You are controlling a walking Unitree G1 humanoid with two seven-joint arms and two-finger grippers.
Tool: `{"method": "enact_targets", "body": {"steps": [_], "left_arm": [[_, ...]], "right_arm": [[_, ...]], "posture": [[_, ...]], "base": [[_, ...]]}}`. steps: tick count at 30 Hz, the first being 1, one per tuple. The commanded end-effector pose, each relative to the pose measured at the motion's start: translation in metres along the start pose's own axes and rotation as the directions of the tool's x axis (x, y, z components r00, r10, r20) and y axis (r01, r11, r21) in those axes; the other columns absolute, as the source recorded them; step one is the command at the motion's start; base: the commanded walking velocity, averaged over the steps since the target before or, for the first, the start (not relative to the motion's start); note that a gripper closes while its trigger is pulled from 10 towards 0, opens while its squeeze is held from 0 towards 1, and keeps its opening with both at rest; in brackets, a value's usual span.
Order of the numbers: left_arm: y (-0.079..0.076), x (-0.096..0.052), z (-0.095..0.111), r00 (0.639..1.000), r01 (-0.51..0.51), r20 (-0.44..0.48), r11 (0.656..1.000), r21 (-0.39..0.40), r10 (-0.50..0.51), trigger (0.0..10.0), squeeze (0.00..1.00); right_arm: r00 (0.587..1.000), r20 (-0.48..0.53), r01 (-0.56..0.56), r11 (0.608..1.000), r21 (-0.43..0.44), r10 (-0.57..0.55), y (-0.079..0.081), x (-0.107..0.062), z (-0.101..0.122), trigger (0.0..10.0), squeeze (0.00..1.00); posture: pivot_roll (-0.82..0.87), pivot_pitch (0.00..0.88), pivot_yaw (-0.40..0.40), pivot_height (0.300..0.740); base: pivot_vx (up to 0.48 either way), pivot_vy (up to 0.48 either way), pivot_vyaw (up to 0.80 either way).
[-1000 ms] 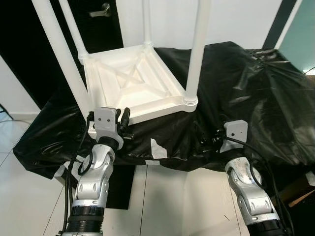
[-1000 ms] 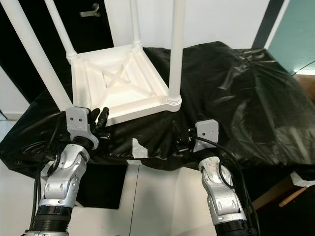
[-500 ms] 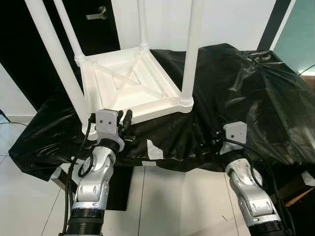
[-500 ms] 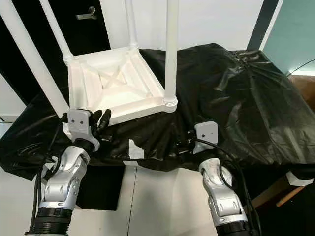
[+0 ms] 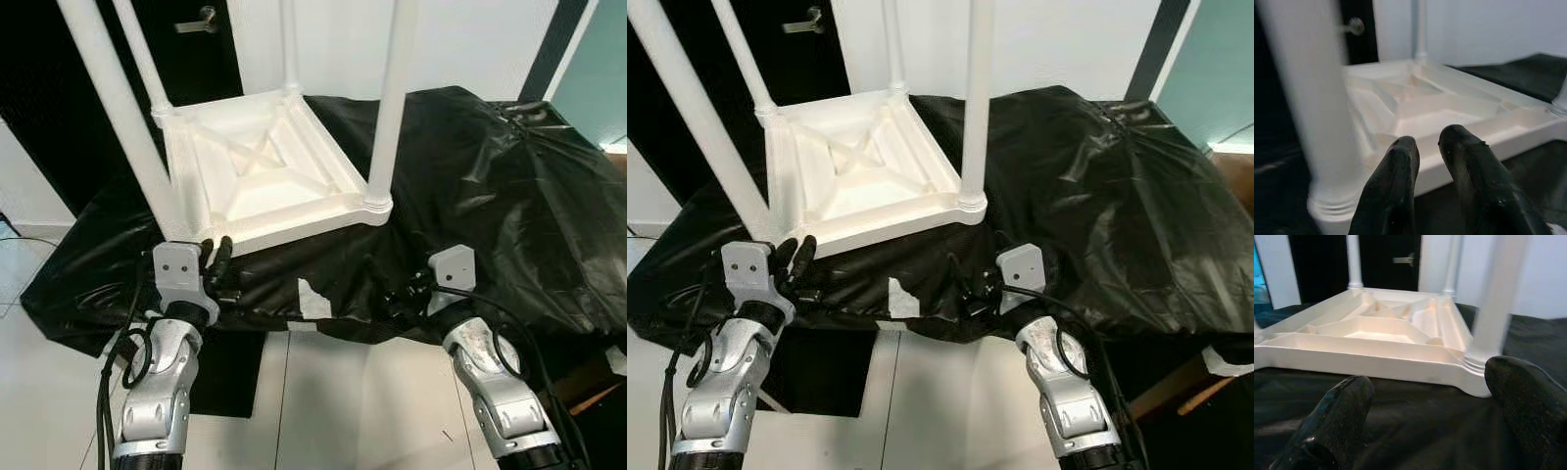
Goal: Building children table
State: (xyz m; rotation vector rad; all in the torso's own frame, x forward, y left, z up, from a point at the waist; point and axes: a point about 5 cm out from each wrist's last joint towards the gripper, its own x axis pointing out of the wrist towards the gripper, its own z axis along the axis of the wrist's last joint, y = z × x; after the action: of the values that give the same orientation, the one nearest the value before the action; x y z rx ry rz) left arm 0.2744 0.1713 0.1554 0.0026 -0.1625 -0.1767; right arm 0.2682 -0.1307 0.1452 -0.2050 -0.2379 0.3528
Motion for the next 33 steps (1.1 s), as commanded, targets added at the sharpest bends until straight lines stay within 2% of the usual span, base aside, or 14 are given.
{"method": "enact_targets", "body": {"steps": [1,16,33], "left_arm": [[0.0035,-0.0033,-0.0012,1.000,-0.016,-0.017,1.000,-0.005,0.016,10.0,0.00],[0.0033,-0.0047,0.0011,0.999,-0.021,-0.024,1.000,-0.003,0.021,10.0,0.00],[-0.0022,0.0016,0.0051,1.000,-0.025,-0.003,0.999,0.025,0.025,10.0,0.00]], "right_arm": [[1.000,-0.006,-0.014,1.000,0.003,0.014,0.0021,-0.0009,-0.0023,10.0,0.00],[1.000,-0.017,-0.008,1.000,0.002,0.008,0.0005,-0.0038,-0.0035,10.0,0.00],[1.000,-0.024,-0.014,1.000,-0.001,0.014,-0.0014,-0.0030,-0.0041,10.0,0.00]], "posture": [[0.07,0.000,-0.016,0.740],[0.07,0.000,-0.009,0.740],[0.06,0.000,-0.017,0.740]], "base": [[0.000,0.356,0.00],[0.000,0.428,0.00],[0.000,0.000,0.00]]}}
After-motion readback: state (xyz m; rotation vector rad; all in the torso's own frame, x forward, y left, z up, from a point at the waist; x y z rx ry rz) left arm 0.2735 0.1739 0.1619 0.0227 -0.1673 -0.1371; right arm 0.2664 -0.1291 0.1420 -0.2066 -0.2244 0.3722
